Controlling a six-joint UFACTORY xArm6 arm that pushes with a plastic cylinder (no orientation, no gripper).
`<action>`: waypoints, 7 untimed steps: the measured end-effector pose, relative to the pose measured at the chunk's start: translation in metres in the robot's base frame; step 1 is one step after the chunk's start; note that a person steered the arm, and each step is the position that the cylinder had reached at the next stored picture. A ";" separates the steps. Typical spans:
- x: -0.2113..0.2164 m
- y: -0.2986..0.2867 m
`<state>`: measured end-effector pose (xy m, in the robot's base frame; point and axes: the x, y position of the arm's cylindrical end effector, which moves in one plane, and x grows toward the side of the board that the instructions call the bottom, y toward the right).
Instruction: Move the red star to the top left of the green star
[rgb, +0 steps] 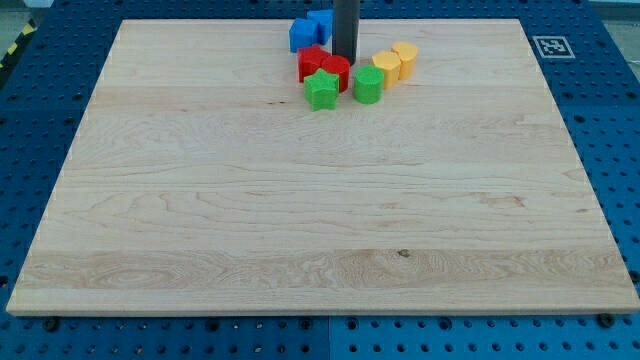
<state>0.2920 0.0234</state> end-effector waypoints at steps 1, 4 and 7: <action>0.019 -0.008; -0.012 -0.008; 0.001 -0.062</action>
<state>0.2928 -0.0388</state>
